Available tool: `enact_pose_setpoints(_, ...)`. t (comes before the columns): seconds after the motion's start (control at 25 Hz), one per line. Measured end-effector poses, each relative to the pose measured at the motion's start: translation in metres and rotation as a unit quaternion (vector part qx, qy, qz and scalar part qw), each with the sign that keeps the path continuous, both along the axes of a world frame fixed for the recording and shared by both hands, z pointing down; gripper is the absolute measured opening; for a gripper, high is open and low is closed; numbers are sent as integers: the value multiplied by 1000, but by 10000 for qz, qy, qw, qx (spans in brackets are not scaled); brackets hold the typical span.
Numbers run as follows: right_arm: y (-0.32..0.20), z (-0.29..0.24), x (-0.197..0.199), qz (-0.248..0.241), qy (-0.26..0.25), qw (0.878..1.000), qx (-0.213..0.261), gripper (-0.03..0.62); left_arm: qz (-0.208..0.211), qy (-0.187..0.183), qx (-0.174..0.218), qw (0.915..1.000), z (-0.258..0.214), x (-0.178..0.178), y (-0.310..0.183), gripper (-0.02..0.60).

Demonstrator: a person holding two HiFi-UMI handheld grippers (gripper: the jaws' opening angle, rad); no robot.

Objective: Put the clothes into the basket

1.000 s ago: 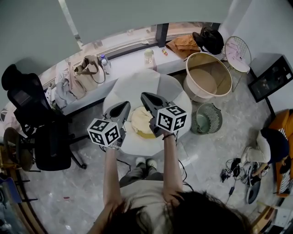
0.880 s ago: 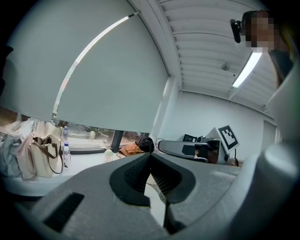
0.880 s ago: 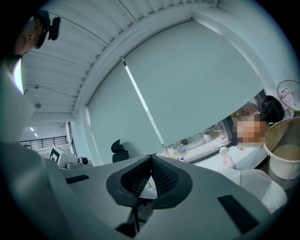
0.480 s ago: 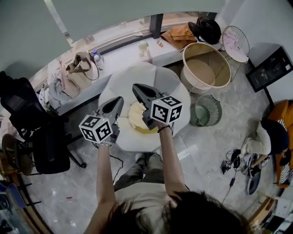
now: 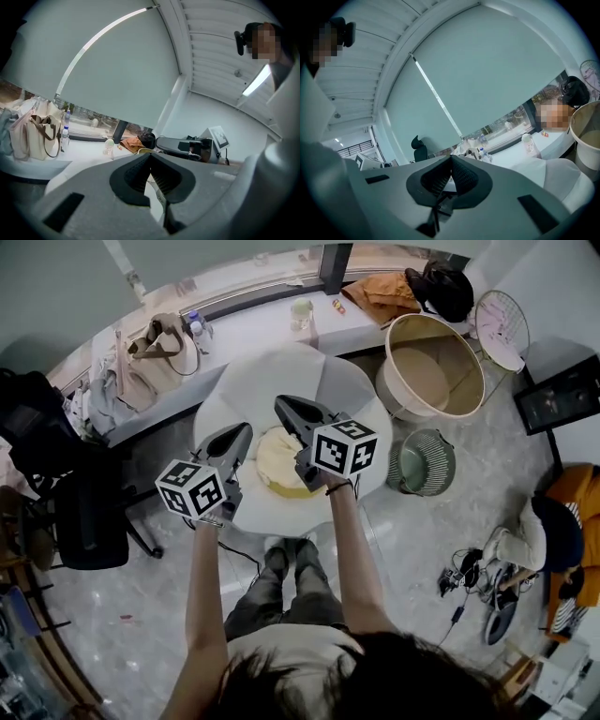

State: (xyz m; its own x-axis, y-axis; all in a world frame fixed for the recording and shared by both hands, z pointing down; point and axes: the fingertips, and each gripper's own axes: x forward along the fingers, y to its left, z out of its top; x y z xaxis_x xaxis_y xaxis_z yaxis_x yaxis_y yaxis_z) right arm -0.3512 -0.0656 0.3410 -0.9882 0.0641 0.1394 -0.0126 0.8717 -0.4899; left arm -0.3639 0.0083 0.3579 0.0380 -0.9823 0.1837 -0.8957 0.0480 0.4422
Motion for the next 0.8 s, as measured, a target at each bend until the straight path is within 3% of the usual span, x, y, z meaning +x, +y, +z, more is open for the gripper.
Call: enact_pose_setpoints(0.8,-37,128,-35,-343,594,9970,-345,9,-86,335,-158,9993,92,-26,-41,11)
